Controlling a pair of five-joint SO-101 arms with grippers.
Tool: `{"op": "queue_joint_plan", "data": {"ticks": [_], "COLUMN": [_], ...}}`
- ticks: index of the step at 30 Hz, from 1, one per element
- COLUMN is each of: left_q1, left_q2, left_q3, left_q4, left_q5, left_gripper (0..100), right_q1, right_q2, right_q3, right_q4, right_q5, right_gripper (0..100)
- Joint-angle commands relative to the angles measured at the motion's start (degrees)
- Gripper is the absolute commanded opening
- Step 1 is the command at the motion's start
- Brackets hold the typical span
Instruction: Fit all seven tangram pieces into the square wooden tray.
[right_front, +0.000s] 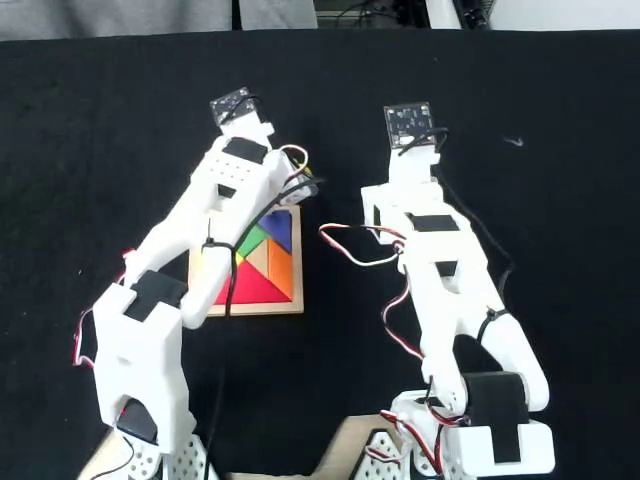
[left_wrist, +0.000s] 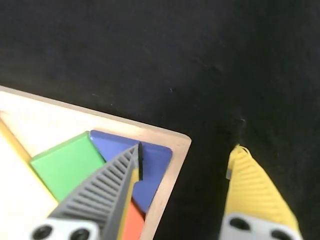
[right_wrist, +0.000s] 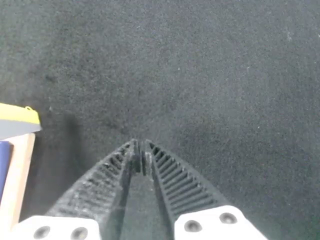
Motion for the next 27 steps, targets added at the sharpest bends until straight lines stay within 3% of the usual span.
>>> {"op": "queue_joint_plan", "data": {"ticks": [1,27], "left_q1": [-0.75,0.4], "left_q2": [-0.79,1.49], "left_q3": [-3.56,-2.42], "left_q4": [-0.7,1.67], "left_q5": [-0.18,-0.09], "left_gripper": [28,28], "right_q1": [0.35,0.35], "right_q2": [-2.51,-2.51], "right_q3": [-1.36,-1.36], "right_q4": [-0.09,-0.09], "right_q5": [-0.09,-0.09], "right_gripper": [1.8,1.8]}}
